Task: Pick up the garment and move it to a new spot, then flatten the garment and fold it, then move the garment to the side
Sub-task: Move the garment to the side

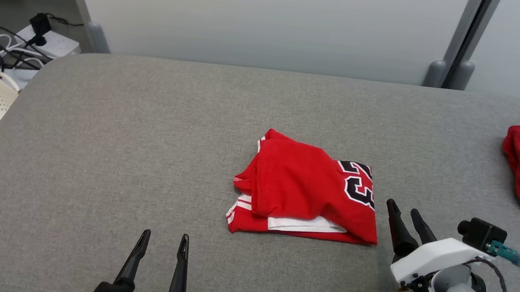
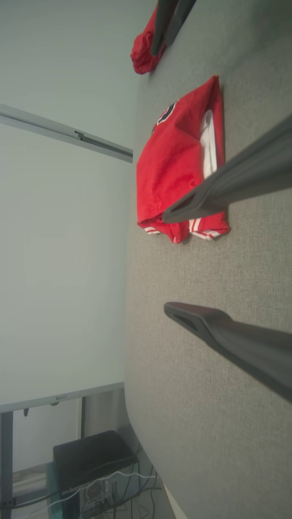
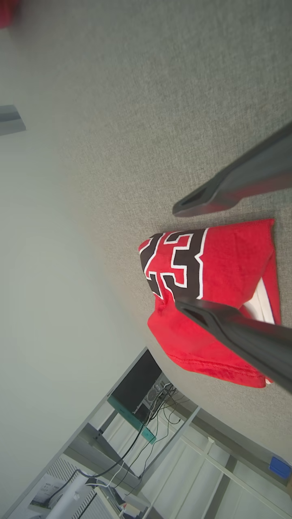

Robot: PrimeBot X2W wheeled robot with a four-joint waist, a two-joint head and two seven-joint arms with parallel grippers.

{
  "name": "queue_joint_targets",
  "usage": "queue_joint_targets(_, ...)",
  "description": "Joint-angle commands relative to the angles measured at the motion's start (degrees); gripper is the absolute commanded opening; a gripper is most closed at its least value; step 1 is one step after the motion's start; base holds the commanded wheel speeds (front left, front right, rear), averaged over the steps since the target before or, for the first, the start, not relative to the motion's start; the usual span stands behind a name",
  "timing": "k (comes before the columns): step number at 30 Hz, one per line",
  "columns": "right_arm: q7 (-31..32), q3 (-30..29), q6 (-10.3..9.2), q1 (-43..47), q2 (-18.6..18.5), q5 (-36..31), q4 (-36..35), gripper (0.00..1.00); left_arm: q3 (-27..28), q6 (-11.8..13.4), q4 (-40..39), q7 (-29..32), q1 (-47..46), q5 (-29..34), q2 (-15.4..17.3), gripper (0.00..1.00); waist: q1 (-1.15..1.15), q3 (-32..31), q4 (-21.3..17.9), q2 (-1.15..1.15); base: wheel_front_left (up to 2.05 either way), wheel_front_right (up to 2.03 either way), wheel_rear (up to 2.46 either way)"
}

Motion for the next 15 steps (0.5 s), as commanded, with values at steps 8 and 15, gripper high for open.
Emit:
queue_joint_targets(8, 4.73, 5.24, 0.08, -8.25, -4.03, 9.73, 6.6, 1.0, -0.26, -0.2, -1.68, -0.34, -6.08, 0.46, -0.04, 1.0, 0.0, 5.0, 6.24, 0.0, 0.0, 0.0, 0.0)
queue_joint_targets(15, 7.12, 8.18, 0.08, -10.26, -5.18, 14.22, 11.01, 1.0, -1.81, 0.26, -1.57, -0.34, -7.19, 0.13, -0.04, 1.0, 0.0, 6.04, 9.18, 0.0, 0.0, 0.0, 0.0)
